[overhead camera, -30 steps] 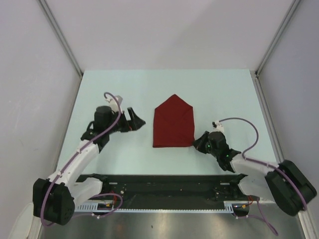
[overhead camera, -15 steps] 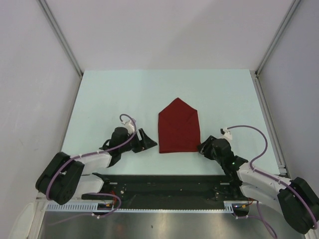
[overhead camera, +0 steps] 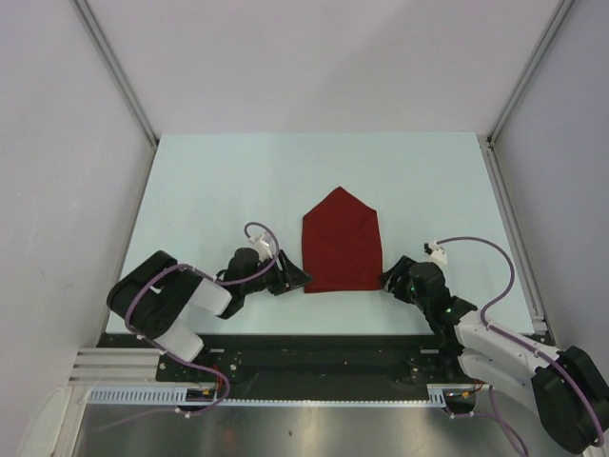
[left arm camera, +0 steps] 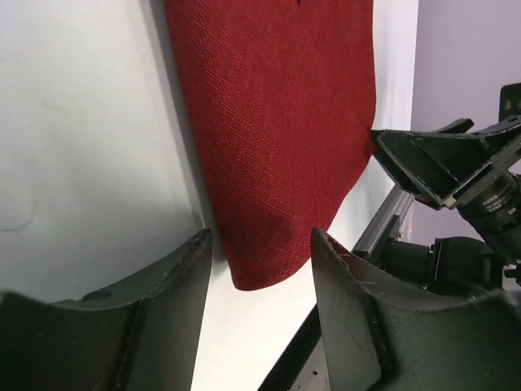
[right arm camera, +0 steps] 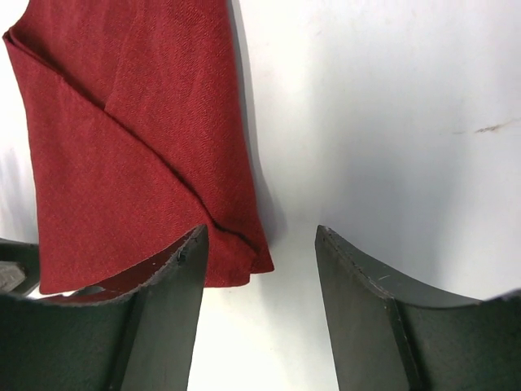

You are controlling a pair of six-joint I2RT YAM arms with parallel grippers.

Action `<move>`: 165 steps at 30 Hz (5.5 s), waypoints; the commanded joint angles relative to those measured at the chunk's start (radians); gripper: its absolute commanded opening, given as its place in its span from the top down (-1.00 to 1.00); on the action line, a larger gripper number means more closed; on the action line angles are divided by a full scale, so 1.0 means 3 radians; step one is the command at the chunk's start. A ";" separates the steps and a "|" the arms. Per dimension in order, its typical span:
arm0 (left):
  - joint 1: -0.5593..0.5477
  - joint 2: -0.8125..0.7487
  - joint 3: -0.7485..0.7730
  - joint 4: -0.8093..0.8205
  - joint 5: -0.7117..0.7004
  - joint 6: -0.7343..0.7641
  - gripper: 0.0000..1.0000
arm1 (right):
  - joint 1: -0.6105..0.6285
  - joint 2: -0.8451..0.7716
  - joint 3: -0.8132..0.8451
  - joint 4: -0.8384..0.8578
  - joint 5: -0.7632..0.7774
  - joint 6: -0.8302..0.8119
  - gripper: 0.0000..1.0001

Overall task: Fold the napkin, place the utensils inside, and roll it up
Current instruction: Roll the napkin with the utensil

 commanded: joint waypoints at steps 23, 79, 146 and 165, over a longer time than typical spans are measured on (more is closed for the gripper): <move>-0.0150 0.0278 0.0236 -0.0160 -0.0143 -0.0047 0.91 | 0.0528 0.0068 0.0708 0.0023 0.0089 -0.1573 -0.30; 0.0617 -0.0264 0.0467 -0.1286 0.0542 0.0388 1.00 | 0.2487 0.3330 0.2058 0.0786 0.2845 -0.3026 -0.12; 0.0111 -0.1078 0.0507 -0.1634 -0.1437 0.1309 -0.66 | 0.0416 0.3990 0.3771 -0.1643 -0.3010 -0.2739 1.00; 0.0198 -0.1170 0.0390 -0.1454 -0.1590 0.1104 -0.71 | 0.0447 0.4036 0.3750 -0.1633 -0.3000 -0.2765 1.00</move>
